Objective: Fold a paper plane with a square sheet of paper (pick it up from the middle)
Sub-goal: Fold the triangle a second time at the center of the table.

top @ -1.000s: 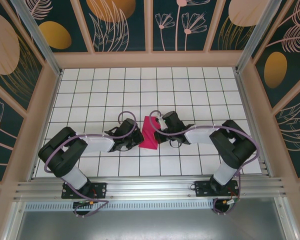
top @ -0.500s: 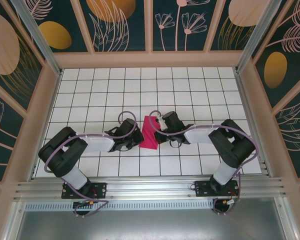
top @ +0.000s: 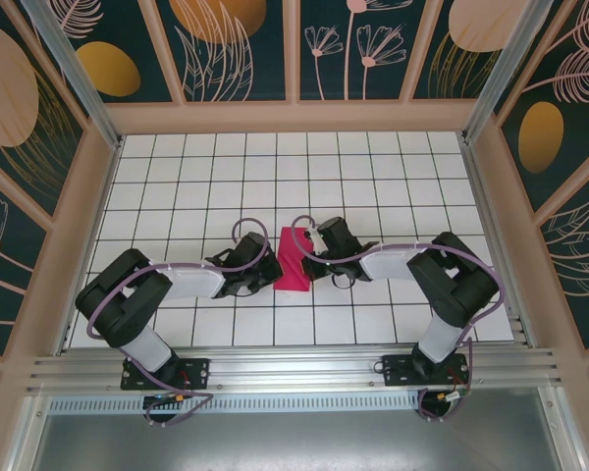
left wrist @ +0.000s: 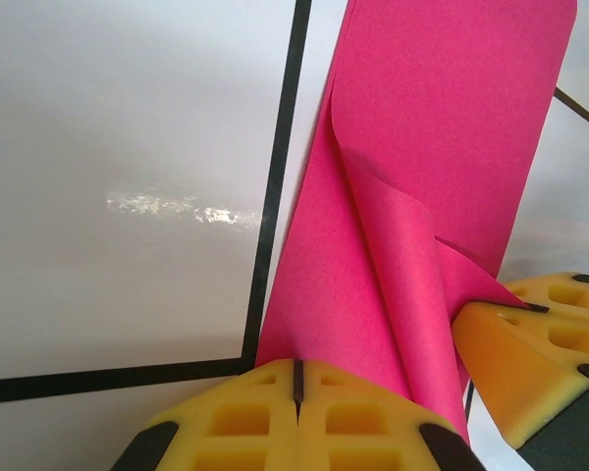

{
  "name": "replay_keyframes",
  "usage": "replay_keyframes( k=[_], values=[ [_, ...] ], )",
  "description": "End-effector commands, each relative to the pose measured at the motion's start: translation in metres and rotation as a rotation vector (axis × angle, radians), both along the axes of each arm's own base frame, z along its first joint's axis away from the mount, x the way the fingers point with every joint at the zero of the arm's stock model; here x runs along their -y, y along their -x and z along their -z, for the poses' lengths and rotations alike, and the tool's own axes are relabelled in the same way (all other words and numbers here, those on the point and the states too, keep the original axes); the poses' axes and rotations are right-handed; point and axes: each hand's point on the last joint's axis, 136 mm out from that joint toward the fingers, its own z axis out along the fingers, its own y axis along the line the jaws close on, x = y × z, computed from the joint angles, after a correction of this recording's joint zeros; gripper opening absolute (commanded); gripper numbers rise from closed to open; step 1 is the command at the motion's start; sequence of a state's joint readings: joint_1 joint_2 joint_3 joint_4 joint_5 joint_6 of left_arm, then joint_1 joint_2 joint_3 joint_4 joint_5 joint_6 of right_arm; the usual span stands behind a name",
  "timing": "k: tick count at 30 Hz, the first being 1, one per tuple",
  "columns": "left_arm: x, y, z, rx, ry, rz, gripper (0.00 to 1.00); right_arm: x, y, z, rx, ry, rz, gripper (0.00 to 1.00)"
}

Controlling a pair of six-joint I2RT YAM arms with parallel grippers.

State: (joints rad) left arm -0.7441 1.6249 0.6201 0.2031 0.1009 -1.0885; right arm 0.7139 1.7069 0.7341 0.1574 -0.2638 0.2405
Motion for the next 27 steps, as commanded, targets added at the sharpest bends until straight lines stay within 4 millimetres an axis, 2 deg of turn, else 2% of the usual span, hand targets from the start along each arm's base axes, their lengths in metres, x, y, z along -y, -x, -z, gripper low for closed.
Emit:
replay_keyframes(
  k=[1,5,9,15,18,27],
  values=[
    [-0.031,0.013,0.023,-0.054,-0.151,-0.034,0.03,0.015,0.008,0.023,-0.046,0.078,0.004,0.02],
    [-0.032,0.006,0.003,0.0,-0.126,-0.062,0.08,0.016,0.008,0.024,-0.045,0.087,0.006,0.02],
    [-0.029,-0.003,-0.024,0.071,-0.076,-0.083,0.13,0.017,0.008,0.025,-0.048,0.088,0.007,0.02],
    [-0.004,-0.017,-0.058,0.144,0.039,-0.044,0.12,0.018,0.008,0.025,-0.046,0.087,0.019,0.02],
    [0.009,-0.024,-0.065,0.153,0.081,-0.028,0.11,0.017,0.009,0.026,-0.052,0.078,0.021,0.02],
    [0.036,-0.038,-0.06,0.134,0.165,-0.016,0.1,0.019,0.011,0.031,-0.062,0.083,0.023,0.02]
  ],
)
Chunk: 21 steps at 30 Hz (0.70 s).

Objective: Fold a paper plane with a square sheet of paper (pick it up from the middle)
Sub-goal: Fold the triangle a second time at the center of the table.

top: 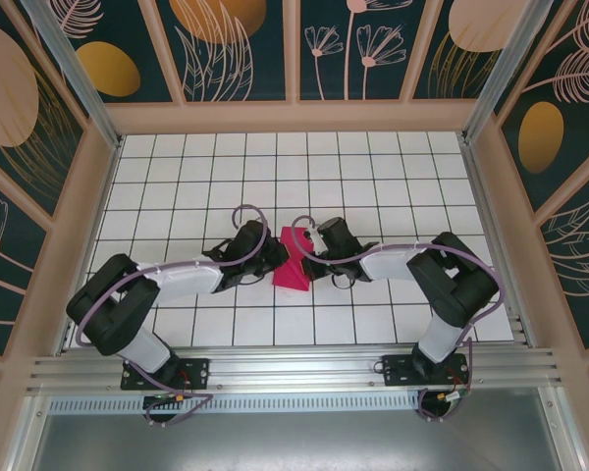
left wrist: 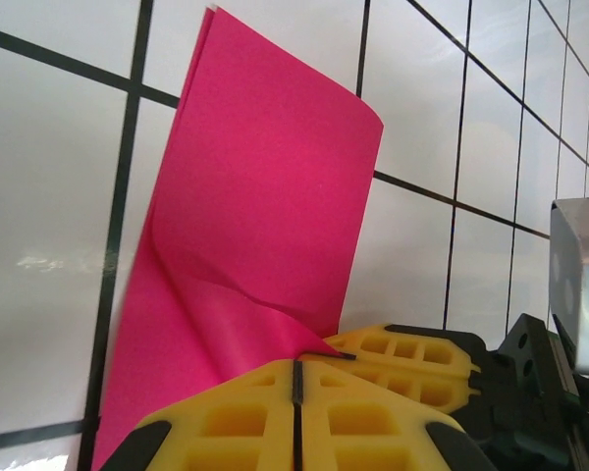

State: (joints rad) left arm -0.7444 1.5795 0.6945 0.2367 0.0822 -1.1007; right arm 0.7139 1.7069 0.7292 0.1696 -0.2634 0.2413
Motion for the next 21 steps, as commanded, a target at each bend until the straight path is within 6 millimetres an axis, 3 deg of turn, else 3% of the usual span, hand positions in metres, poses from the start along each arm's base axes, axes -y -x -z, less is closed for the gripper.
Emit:
replay_keyframes(
  k=[1,14,21],
  values=[
    [0.016,-0.011,-0.009,0.015,0.067,0.01,0.1,0.02,0.012,0.032,-0.068,0.089,0.021,0.02],
    [0.022,-0.014,0.012,-0.034,0.047,0.014,0.09,0.022,0.013,0.035,-0.071,0.098,0.025,0.03],
    [0.016,-0.006,0.044,-0.099,-0.011,0.011,0.08,0.022,0.012,0.035,-0.069,0.098,0.025,0.03]
  ],
)
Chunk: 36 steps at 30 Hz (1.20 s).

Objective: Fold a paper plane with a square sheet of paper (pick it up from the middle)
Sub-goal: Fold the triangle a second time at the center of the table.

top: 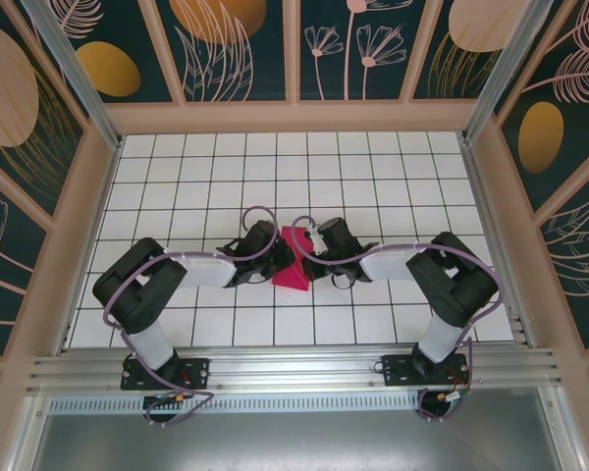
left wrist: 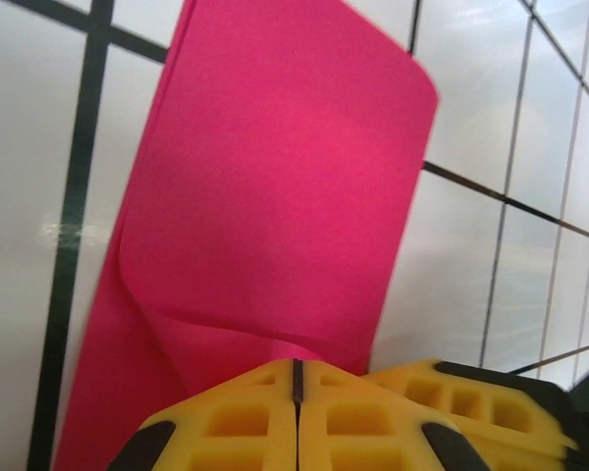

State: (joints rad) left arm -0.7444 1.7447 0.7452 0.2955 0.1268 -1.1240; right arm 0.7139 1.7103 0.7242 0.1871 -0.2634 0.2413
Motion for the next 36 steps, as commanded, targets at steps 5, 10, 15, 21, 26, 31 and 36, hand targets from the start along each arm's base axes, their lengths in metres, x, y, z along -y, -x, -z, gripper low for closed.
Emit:
replay_keyframes(
  k=[5,10,15,21,26,31,36],
  values=[
    [-0.006,0.005,0.029,-0.064,-0.049,-0.008,0.07,0.021,0.012,0.033,-0.076,0.1,0.026,0.03],
    [-0.015,0.01,0.039,-0.086,-0.089,-0.017,0.06,0.018,0.008,0.026,-0.07,0.093,0.028,0.05],
    [-0.02,0.013,0.041,-0.086,-0.102,-0.022,0.06,0.009,-0.007,-0.009,-0.018,0.05,0.051,0.13],
    [-0.019,0.012,0.04,-0.079,-0.105,-0.014,0.05,0.011,-0.016,-0.062,0.039,-0.039,0.103,0.24],
    [-0.018,0.011,0.038,-0.076,-0.098,-0.014,0.05,-0.012,0.019,-0.081,-0.103,-0.232,-0.006,0.24],
    [-0.017,0.01,0.038,-0.074,-0.096,-0.015,0.05,-0.023,0.041,-0.072,-0.229,-0.32,-0.051,0.15],
    [-0.017,0.01,0.037,-0.073,-0.096,-0.011,0.05,-0.019,0.041,-0.049,-0.271,-0.247,-0.028,0.09]
  ],
)
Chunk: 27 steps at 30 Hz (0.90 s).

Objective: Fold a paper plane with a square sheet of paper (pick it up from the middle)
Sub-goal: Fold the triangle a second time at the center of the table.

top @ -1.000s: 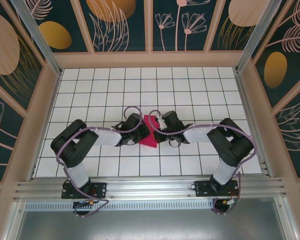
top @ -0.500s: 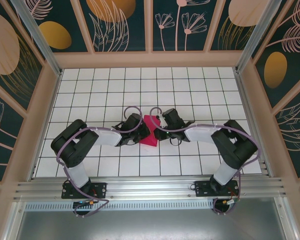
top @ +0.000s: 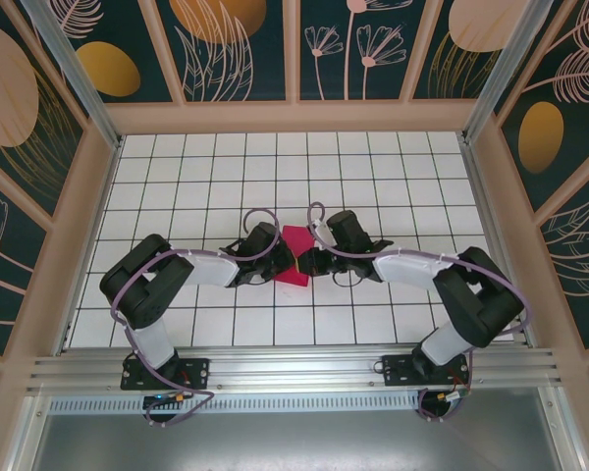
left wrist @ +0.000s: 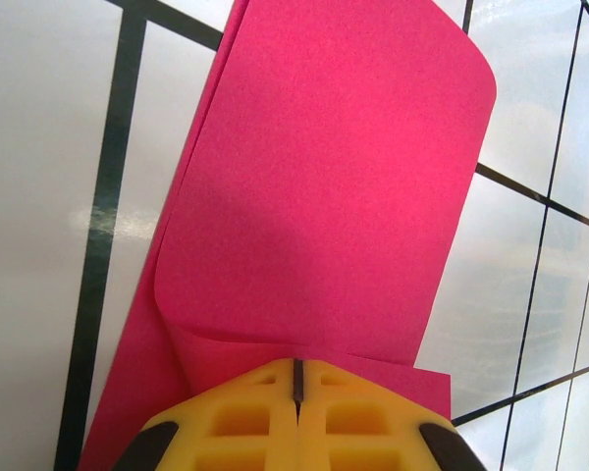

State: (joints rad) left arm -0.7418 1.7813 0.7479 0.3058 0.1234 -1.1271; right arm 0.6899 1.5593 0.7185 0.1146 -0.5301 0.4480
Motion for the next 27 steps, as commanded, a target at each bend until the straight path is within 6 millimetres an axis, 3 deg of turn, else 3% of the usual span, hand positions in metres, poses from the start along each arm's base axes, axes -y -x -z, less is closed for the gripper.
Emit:
replay_keyframes(
  k=[1,9,17,27],
  values=[
    [-0.014,0.011,0.025,-0.054,-0.079,-0.002,0.05,-0.005,0.009,0.007,-0.059,-0.007,-0.038,0.09],
    [-0.015,0.011,0.025,-0.054,-0.079,-0.001,0.05,-0.007,0.008,0.025,-0.106,0.042,-0.049,0.08],
    [-0.017,0.012,0.025,-0.053,-0.087,-0.002,0.05,0.005,0.013,0.05,-0.147,0.137,-0.038,0.08],
    [-0.019,0.013,0.027,-0.057,-0.094,-0.009,0.05,0.018,0.026,0.068,-0.184,0.193,-0.043,0.08]
  ],
)
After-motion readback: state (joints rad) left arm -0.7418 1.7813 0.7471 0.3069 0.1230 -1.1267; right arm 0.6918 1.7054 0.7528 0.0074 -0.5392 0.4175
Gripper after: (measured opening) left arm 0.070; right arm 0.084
